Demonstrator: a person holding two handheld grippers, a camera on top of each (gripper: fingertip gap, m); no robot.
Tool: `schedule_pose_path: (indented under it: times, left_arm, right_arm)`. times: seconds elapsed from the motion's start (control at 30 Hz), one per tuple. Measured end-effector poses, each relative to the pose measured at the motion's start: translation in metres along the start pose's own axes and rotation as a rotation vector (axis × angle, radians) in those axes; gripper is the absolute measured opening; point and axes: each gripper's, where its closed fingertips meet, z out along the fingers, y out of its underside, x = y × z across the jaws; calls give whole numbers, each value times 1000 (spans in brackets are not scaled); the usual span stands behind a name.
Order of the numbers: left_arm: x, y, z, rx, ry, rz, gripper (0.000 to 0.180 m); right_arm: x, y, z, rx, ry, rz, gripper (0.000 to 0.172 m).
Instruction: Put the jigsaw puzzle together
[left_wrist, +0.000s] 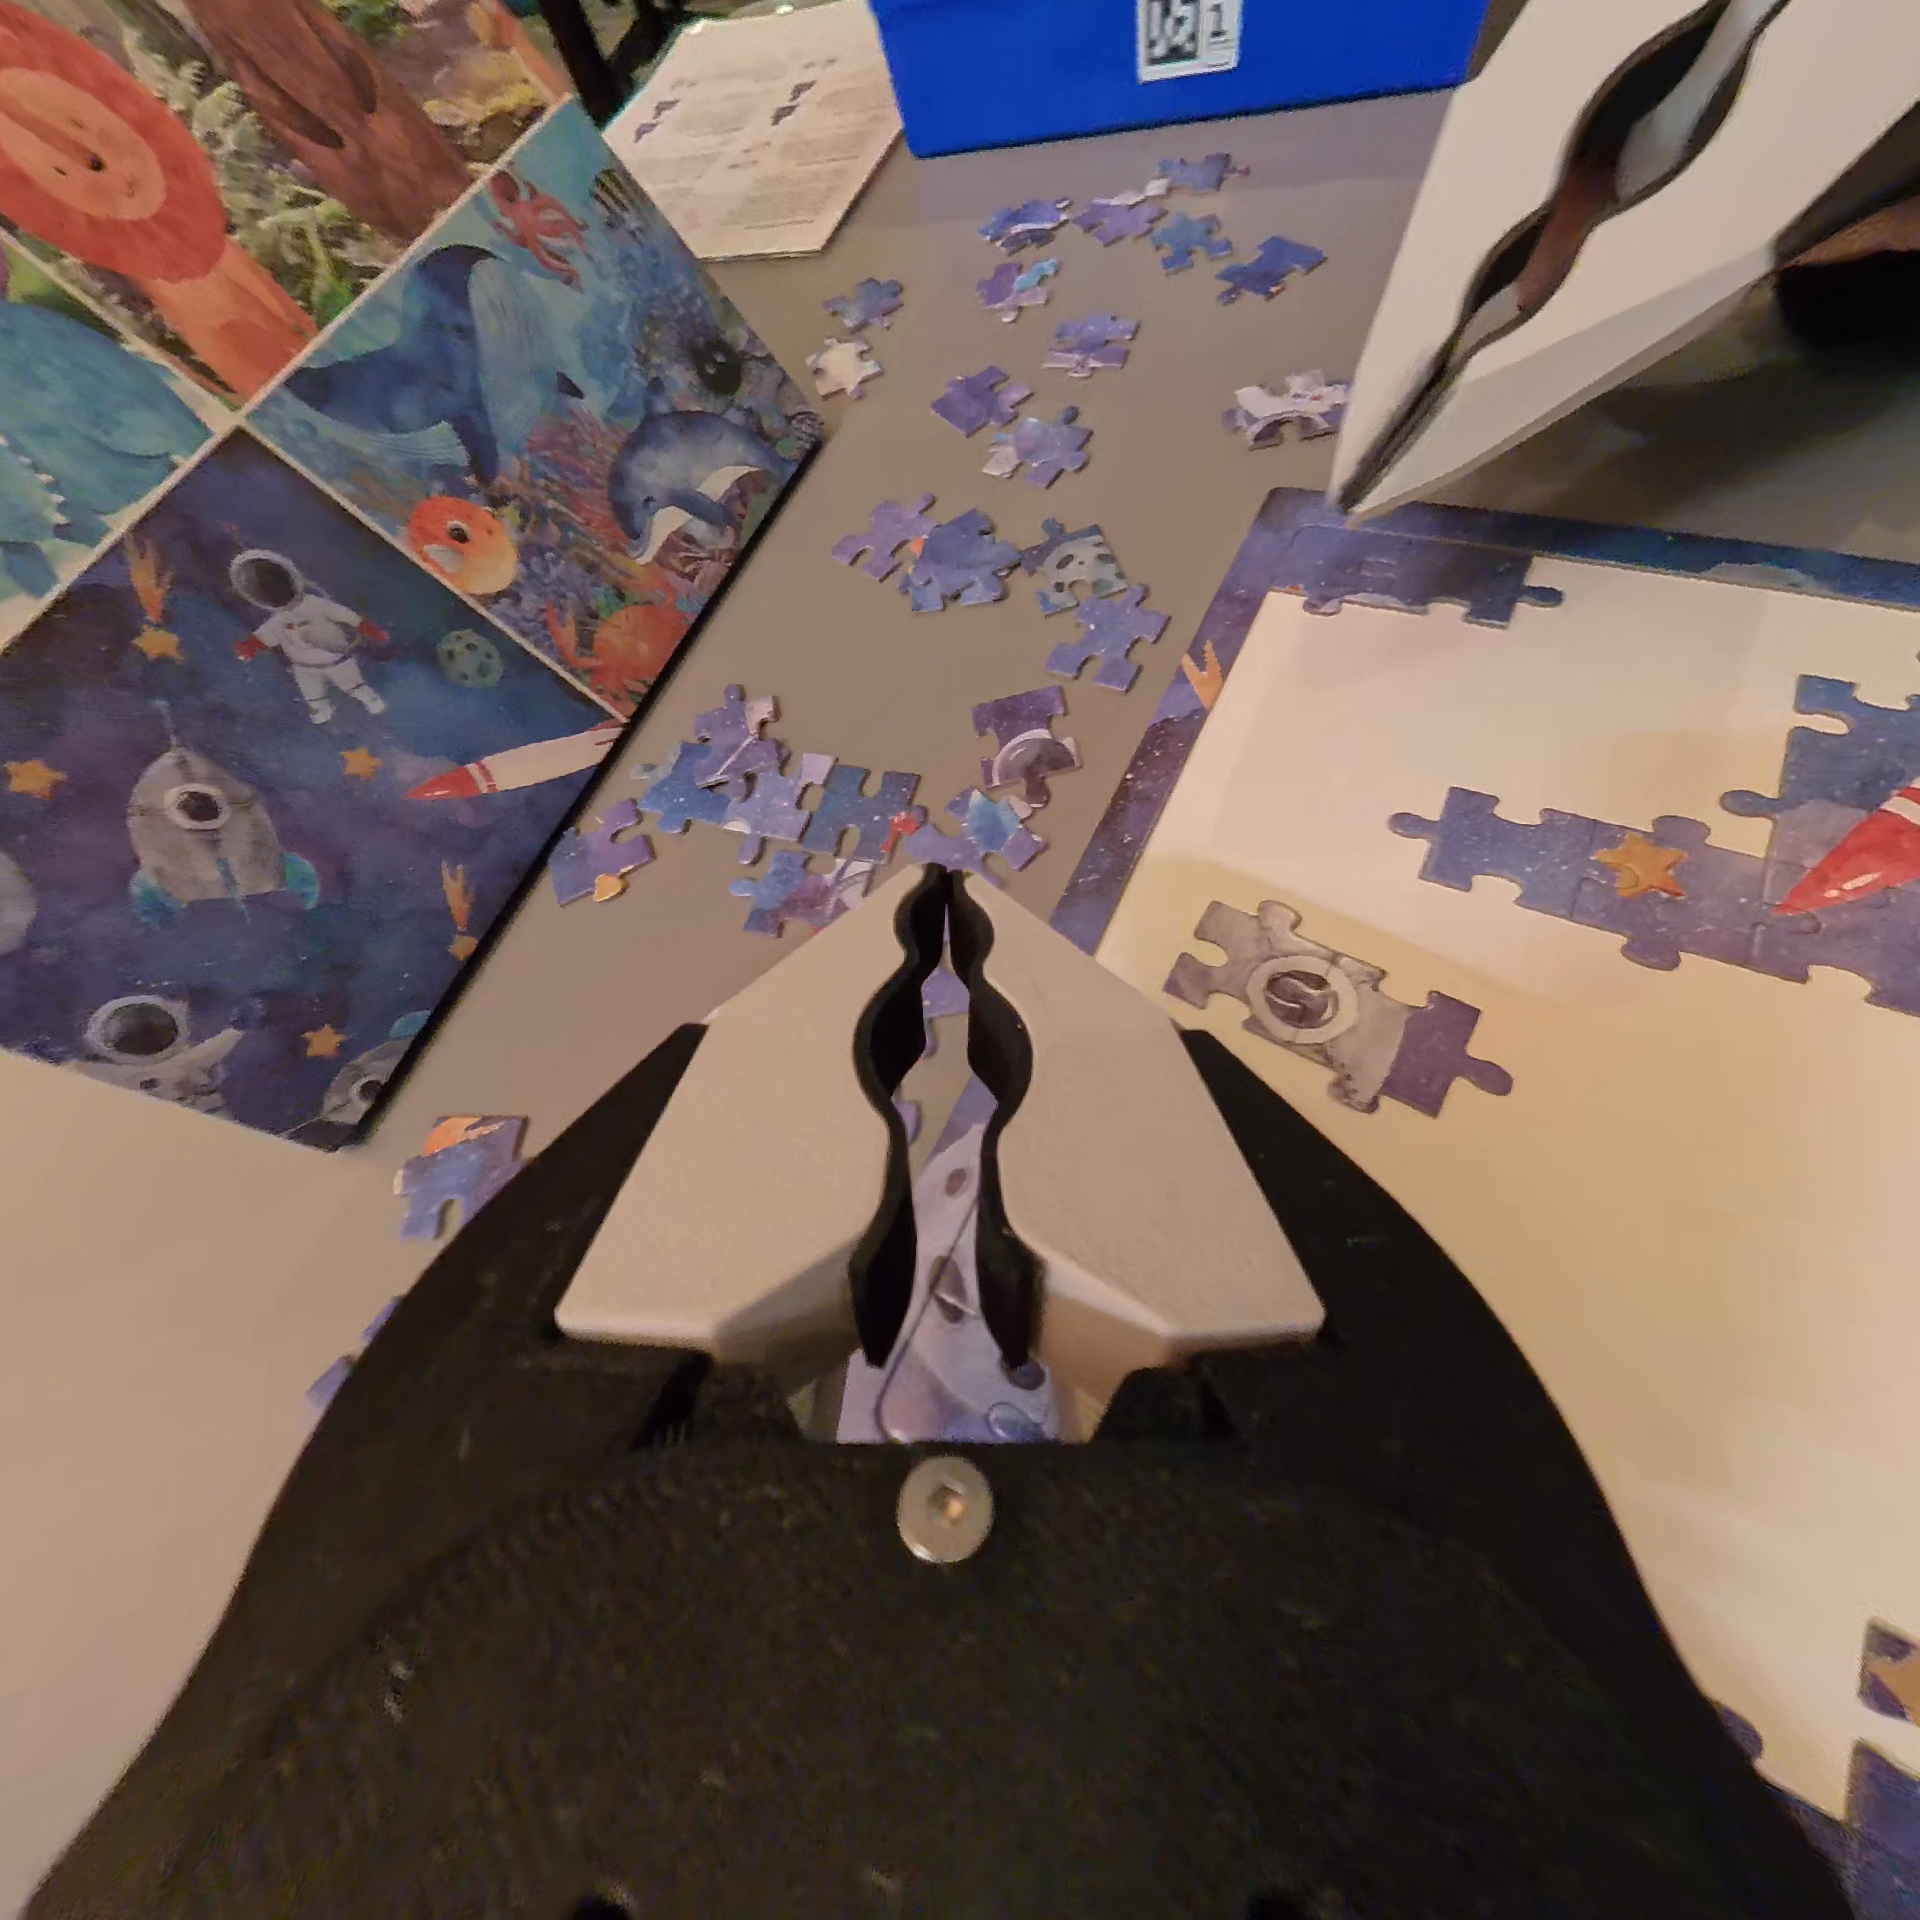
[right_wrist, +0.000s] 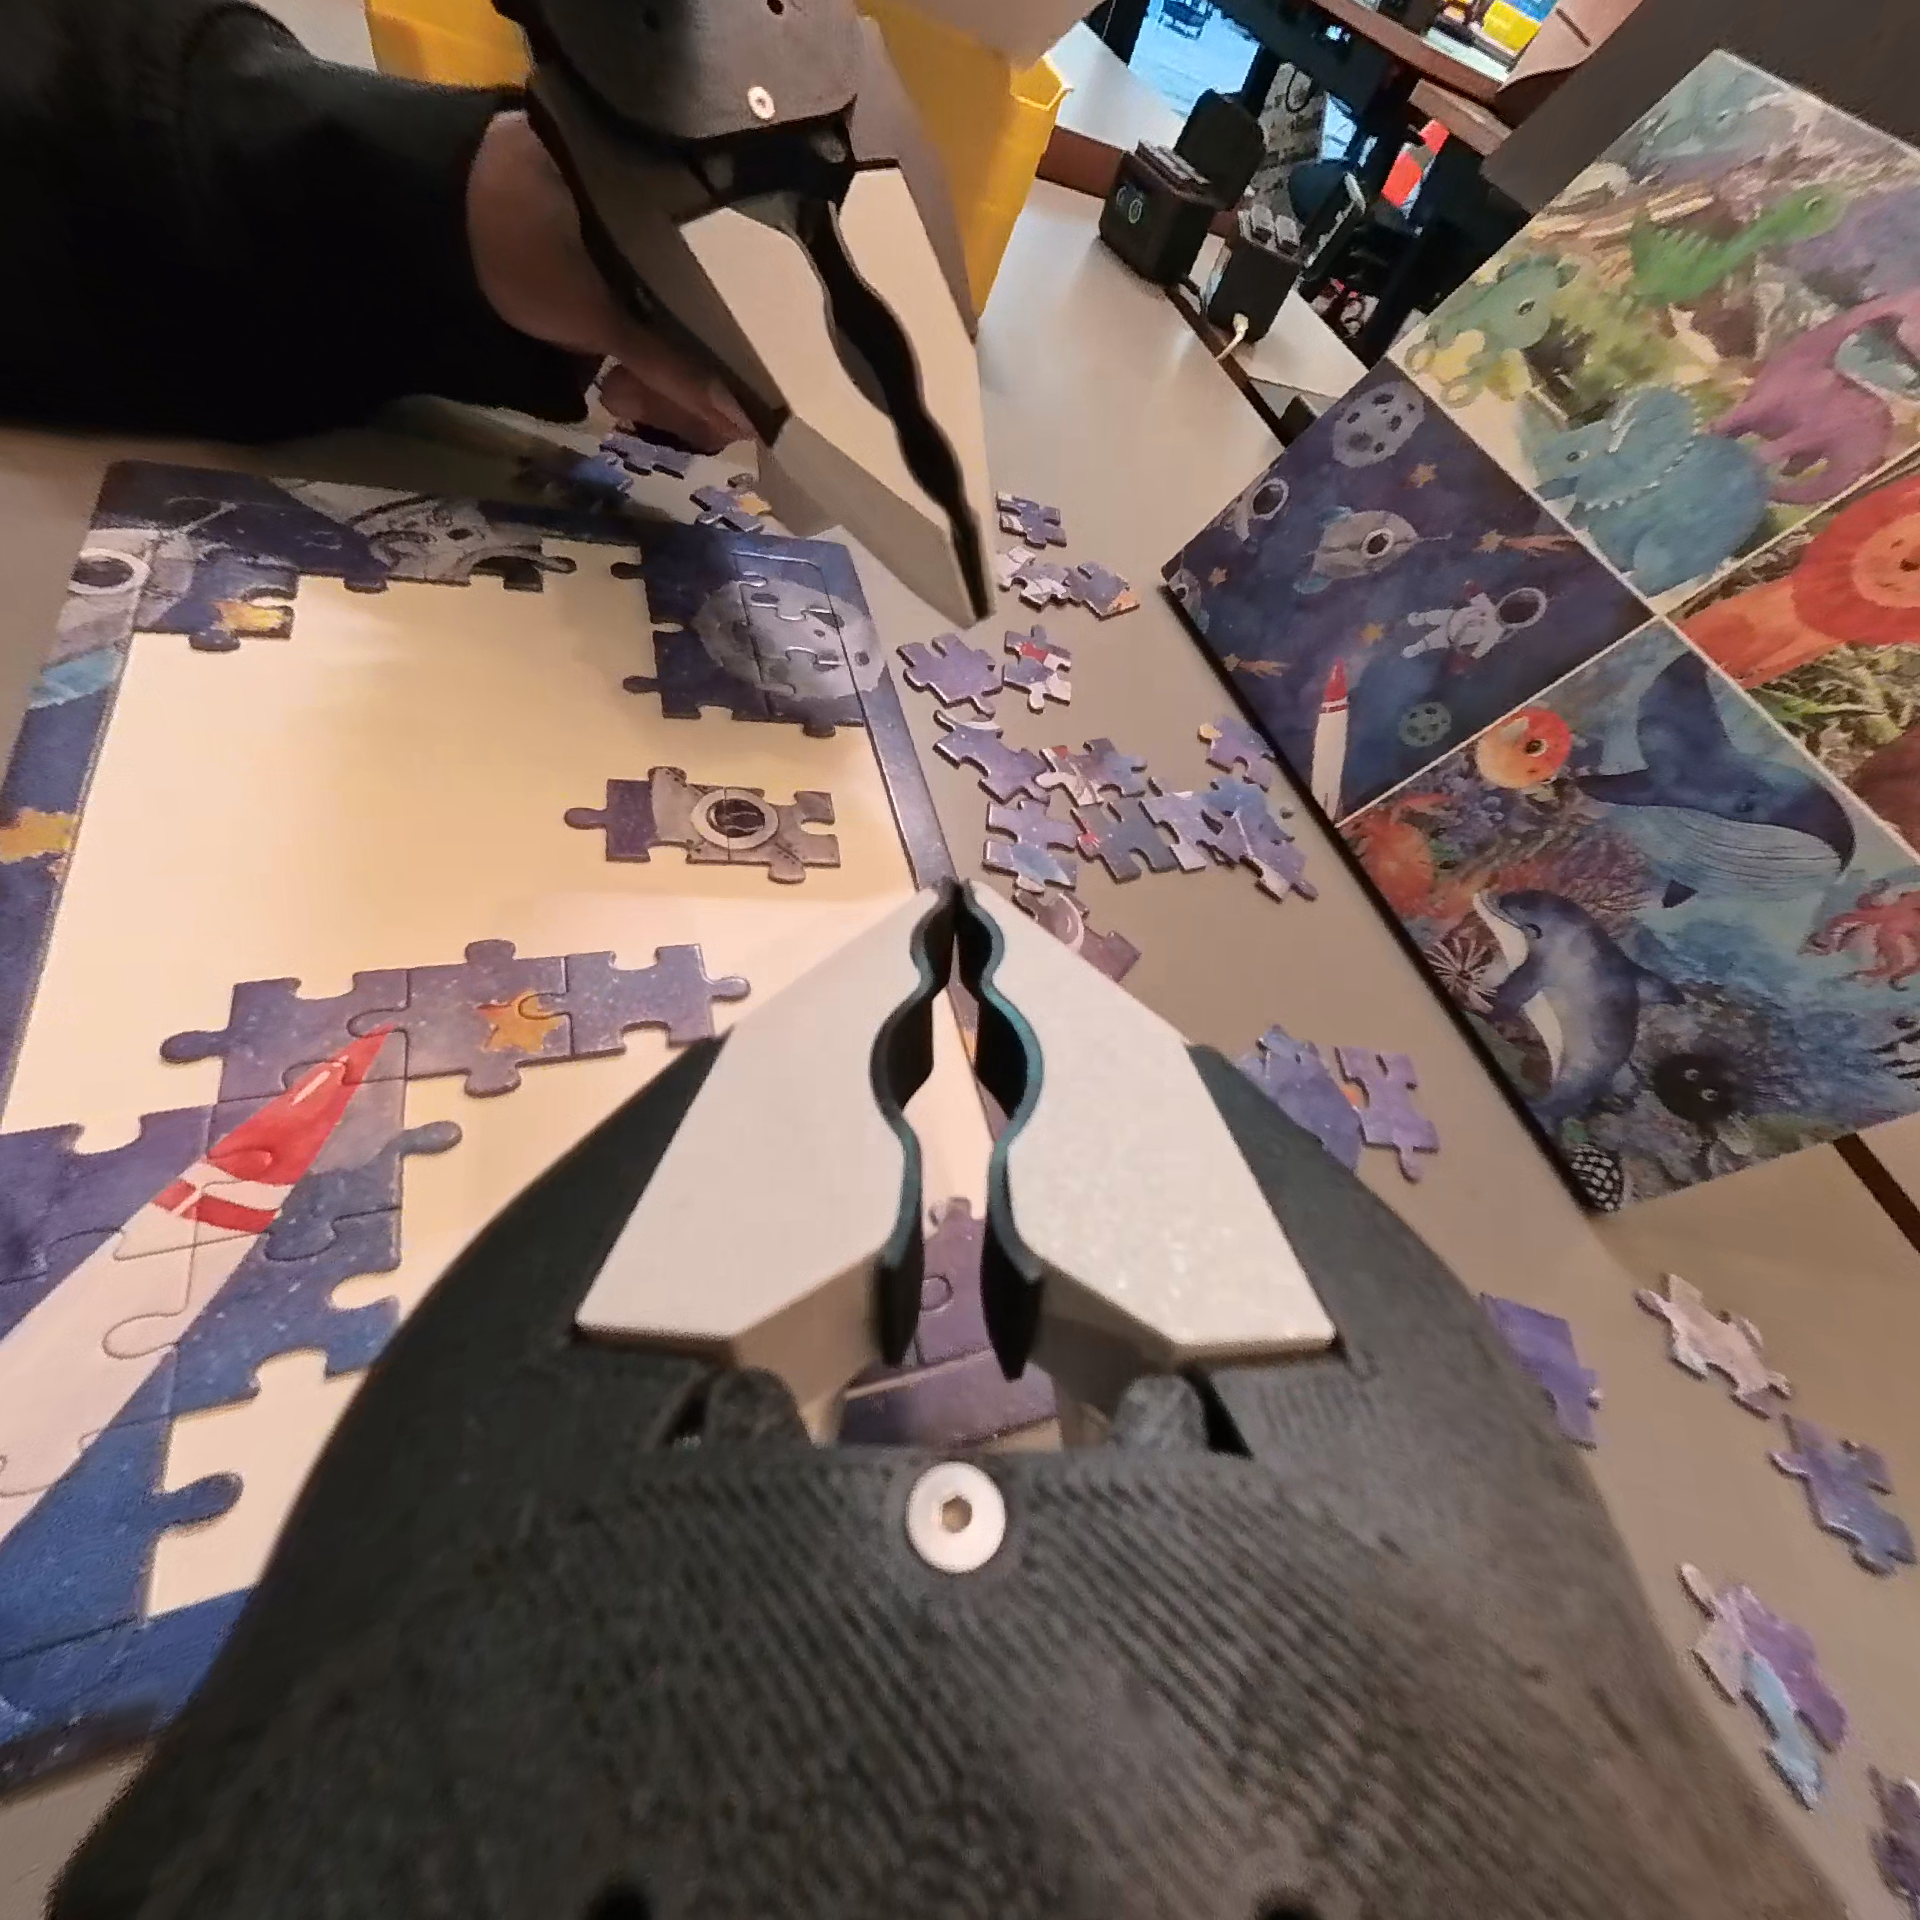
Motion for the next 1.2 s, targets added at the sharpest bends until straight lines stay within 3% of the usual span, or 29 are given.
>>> schedule_pose_path:
  times: [0.2, 0.43, 0.6, 0.77, 1.0, 1.2]
  left_arm:
    - [-41, 7, -14, 16, -149, -66, 0]
    - [-76, 13, -34, 58, -264, -160, 0]
    - [-75, 18, -29, 36, -273, -139, 0]
    - [-73, 24, -23, 18, -261, -136, 0]
    - [-68, 21, -19, 32, -236, -140, 0]
    - [-64, 19, -18, 29, -225, -120, 0]
  right_arm:
    - [15, 5, -5, -19, 69, -21, 0]
    - [37, 24, -8, -43, 97, 152, 0]
    - [42, 53, 7, -206, 80, 348, 27]
    - [46, 39, 29, -222, 4, 447, 43]
    - [45, 54, 64, -425, -9, 391, 47]
    - [41, 60, 70, -456, -6, 405, 41]
